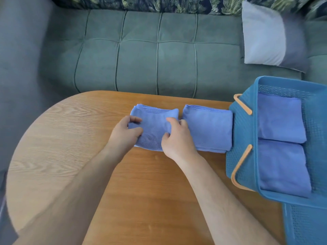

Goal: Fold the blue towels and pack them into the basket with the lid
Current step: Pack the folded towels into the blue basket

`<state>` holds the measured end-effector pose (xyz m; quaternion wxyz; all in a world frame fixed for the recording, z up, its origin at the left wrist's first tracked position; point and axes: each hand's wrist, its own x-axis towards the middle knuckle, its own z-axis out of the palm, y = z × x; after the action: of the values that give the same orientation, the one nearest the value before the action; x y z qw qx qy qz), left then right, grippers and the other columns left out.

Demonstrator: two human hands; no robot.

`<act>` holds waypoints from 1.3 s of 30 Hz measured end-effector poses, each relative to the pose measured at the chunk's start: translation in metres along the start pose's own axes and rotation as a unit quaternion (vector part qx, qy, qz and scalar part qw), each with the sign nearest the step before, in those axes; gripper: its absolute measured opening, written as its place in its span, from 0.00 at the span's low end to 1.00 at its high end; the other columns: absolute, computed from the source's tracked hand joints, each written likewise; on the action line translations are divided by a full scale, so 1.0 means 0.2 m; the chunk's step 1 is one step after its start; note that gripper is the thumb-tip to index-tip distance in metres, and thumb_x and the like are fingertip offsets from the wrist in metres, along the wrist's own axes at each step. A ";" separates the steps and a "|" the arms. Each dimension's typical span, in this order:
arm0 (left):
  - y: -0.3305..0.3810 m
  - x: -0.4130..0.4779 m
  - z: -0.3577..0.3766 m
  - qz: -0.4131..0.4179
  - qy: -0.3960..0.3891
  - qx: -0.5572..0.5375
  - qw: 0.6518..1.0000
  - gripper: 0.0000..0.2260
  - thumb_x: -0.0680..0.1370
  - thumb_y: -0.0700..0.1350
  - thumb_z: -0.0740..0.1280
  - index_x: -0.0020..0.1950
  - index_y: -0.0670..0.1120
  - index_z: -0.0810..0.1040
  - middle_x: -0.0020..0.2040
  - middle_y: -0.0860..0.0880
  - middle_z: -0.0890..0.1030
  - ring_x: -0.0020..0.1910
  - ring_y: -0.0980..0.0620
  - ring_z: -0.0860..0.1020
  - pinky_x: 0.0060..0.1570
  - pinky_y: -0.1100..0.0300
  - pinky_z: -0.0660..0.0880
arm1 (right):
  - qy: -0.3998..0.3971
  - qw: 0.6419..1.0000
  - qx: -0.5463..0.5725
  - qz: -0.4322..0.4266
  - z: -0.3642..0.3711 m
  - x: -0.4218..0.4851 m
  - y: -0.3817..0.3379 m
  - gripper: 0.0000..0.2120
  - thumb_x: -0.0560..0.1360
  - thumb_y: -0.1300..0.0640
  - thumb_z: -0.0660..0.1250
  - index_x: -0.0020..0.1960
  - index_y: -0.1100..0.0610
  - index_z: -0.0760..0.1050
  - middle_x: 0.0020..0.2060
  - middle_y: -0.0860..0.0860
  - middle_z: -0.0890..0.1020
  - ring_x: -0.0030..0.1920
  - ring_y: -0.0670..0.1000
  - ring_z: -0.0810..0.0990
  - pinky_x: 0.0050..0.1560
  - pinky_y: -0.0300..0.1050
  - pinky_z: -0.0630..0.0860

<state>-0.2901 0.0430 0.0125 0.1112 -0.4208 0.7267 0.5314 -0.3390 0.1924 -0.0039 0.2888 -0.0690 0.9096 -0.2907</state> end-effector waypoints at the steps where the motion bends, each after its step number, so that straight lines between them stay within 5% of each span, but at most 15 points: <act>1: 0.02 -0.03 0.00 0.016 -0.004 0.000 1.000 0.17 0.74 0.38 0.65 0.57 0.56 0.79 0.46 0.55 0.79 0.36 0.60 0.75 0.34 0.66 0.70 | 0.016 1.000 0.004 -0.021 -0.02 -0.03 0.00 0.25 0.79 0.62 0.60 0.75 0.52 0.65 0.66 0.54 0.67 0.63 0.59 0.72 0.61 0.54 0.74; 4: 0.07 -0.15 0.01 0.078 0.003 -0.013 0.997 0.20 0.75 0.37 0.66 0.59 0.60 0.78 0.50 0.61 0.79 0.40 0.68 0.77 0.40 0.69 0.72 | 0.093 0.991 -0.017 -0.093 -0.11 -0.12 0.02 0.26 0.78 0.63 0.61 0.74 0.53 0.66 0.64 0.53 0.70 0.60 0.58 0.72 0.56 0.53 0.70; 8: 0.19 -0.33 0.11 0.167 0.012 -0.063 0.984 0.22 0.76 0.36 0.67 0.63 0.59 0.78 0.58 0.63 0.80 0.60 0.60 0.78 0.59 0.56 0.76 | 0.179 0.976 -0.004 -0.126 -0.29 -0.25 0.09 0.27 0.77 0.62 0.61 0.75 0.50 0.66 0.65 0.50 0.70 0.61 0.55 0.70 0.56 0.50 0.64; 12: 0.36 -0.52 0.27 0.248 -0.010 -0.073 0.966 0.21 0.76 0.40 0.68 0.66 0.59 0.77 0.63 0.59 0.79 0.65 0.57 0.76 0.66 0.49 0.74 | 0.222 0.960 0.106 -0.137 -0.53 -0.38 0.22 0.26 0.79 0.65 0.62 0.76 0.51 0.67 0.67 0.48 0.70 0.64 0.53 0.67 0.59 0.27 0.59; 16: 0.51 -0.67 0.47 0.320 -0.044 -0.088 0.942 0.21 0.78 0.36 0.68 0.68 0.54 0.76 0.65 0.56 0.78 0.66 0.56 0.75 0.67 0.52 0.73 | 0.281 0.941 0.117 -0.147 -0.79 -0.49 0.37 0.27 0.79 0.65 0.63 0.75 0.49 0.68 0.67 0.45 0.70 0.64 0.50 0.66 0.60 0.30 0.65; 21: 0.60 -0.79 0.81 0.371 -0.079 -0.022 0.925 0.21 0.77 0.41 0.69 0.68 0.56 0.74 0.65 0.60 0.74 0.67 0.58 0.72 0.62 0.67 0.70 | 0.366 0.919 0.057 -0.136 -1.08 -0.61 0.66 0.26 0.76 0.67 0.65 0.72 0.53 0.72 0.63 0.50 0.74 0.60 0.52 0.68 0.63 0.26 0.58; 24: 0.55 -0.84 1.04 0.372 -0.096 0.105 0.917 0.22 0.78 0.43 0.70 0.71 0.55 0.72 0.63 0.62 0.72 0.62 0.65 0.71 0.59 0.68 0.70 | 0.346 0.932 0.033 -0.097 -1.10 -0.63 0.91 0.26 0.74 0.66 0.63 0.70 0.52 0.74 0.62 0.50 0.75 0.60 0.53 0.70 0.67 0.42 0.66; 29: 0.41 -0.90 1.27 0.348 -0.108 0.321 0.874 0.25 0.81 0.48 0.65 0.77 0.50 0.64 0.71 0.53 0.64 0.65 0.53 0.72 0.58 0.60 0.70 | 0.261 0.963 -0.025 -0.059 -0.97 -0.65 1.21 0.27 0.72 0.71 0.66 0.70 0.57 0.73 0.60 0.53 0.74 0.57 0.55 0.69 0.64 0.45 0.66; 34: 0.39 -0.90 1.35 0.310 -0.108 0.458 0.826 0.20 0.80 0.46 0.66 0.70 0.47 0.66 0.68 0.45 0.64 0.60 0.46 0.76 0.53 0.55 0.72 | 0.148 0.975 -0.162 0.014 -0.92 -0.65 1.25 0.25 0.72 0.63 0.70 0.68 0.51 0.73 0.62 0.53 0.70 0.58 0.57 0.69 0.53 0.53 0.75; 37: 0.41 -0.91 1.38 0.330 -0.060 0.588 0.736 0.21 0.80 0.49 0.66 0.70 0.47 0.63 0.80 0.36 0.41 0.77 0.40 0.58 0.70 0.53 0.62 | 0.173 0.944 -0.282 0.004 -0.96 -0.64 1.20 0.23 0.70 0.56 0.76 0.63 0.50 0.77 0.72 0.57 0.68 0.65 0.61 0.71 0.54 0.53 0.75; 39: 0.44 -0.90 1.39 0.352 -0.043 0.646 0.676 0.30 0.81 0.53 0.63 0.78 0.45 0.56 0.79 0.37 0.33 0.80 0.39 0.41 0.78 0.46 0.45 | 0.119 0.950 -0.287 -0.034 -0.98 -0.59 1.17 0.34 0.73 0.50 0.74 0.76 0.48 0.67 0.81 0.57 0.53 0.78 0.61 0.57 0.70 0.54 0.67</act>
<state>-0.3228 0.3801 0.0674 0.1913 0.0661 0.9778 -0.0535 -0.3439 0.5160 0.0502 0.1367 -0.1445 0.9795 -0.0333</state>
